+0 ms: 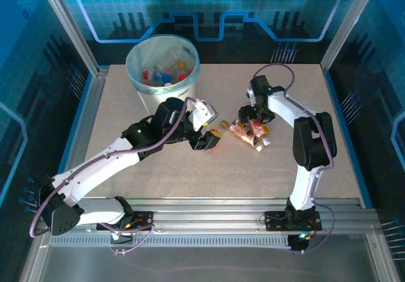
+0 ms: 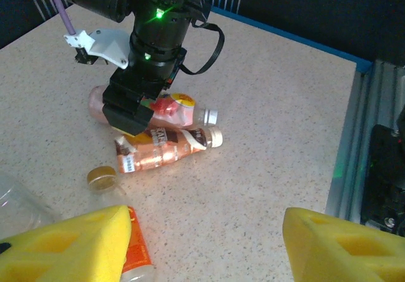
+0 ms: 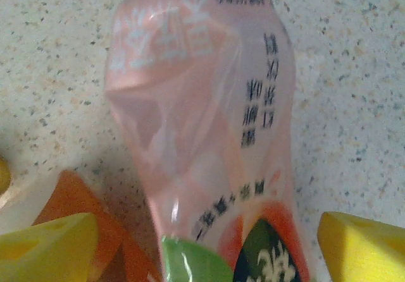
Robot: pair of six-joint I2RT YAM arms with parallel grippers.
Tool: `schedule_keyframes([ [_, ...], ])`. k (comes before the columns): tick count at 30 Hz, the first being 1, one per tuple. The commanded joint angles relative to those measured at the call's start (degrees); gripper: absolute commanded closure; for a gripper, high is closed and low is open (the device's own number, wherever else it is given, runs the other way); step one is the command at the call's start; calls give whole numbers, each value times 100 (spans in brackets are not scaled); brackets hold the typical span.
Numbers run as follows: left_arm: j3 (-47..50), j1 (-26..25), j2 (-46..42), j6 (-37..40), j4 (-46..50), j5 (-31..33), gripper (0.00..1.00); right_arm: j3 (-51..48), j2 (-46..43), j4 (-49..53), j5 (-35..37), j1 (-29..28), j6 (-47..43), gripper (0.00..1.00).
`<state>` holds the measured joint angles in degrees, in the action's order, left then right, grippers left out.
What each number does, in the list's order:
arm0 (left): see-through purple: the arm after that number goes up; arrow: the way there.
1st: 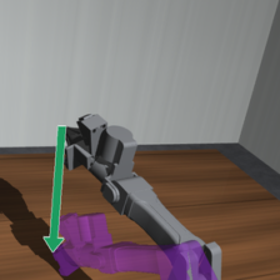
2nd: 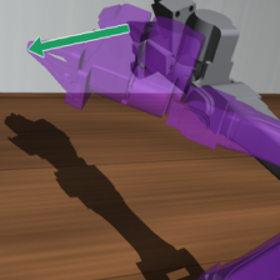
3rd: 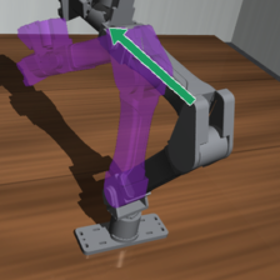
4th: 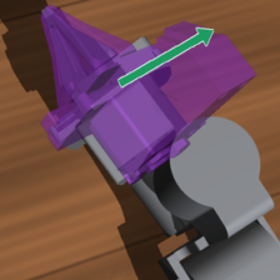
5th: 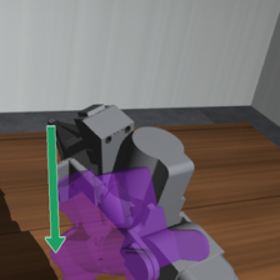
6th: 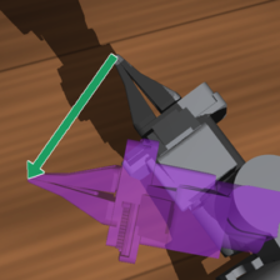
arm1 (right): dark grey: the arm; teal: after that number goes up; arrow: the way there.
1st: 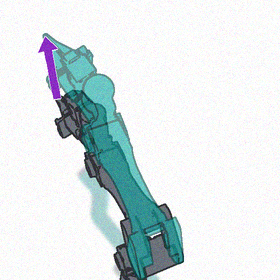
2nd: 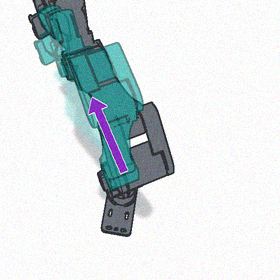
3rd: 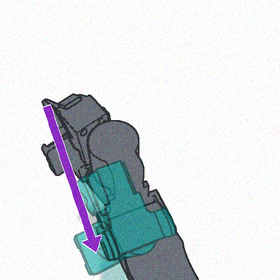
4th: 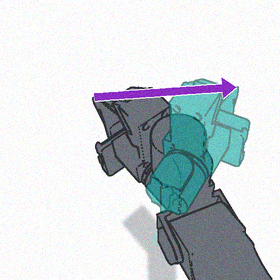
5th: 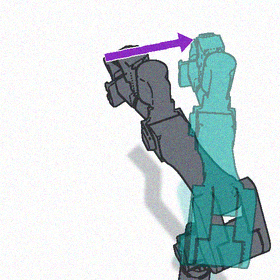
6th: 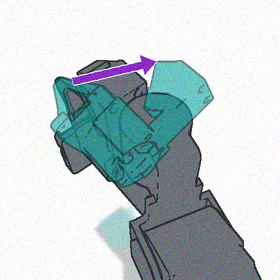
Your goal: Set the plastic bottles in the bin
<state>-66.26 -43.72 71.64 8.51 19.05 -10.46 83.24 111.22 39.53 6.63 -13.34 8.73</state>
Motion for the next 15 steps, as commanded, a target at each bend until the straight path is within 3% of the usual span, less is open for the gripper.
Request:
schedule_keyframes([
  [1, -106, -23, 105, 36, 66, 257, 34, 296, 185, 281, -138, 214, -27, 14],
  [10, -71, -15, 231, 81, 46, 308, 33, 221, 529, 319, -370, 410, -136, 19],
  [15, -233, -11, 383, -136, 148, 362, 32, 127, 475, 308, -440, 405, -134, 30],
])
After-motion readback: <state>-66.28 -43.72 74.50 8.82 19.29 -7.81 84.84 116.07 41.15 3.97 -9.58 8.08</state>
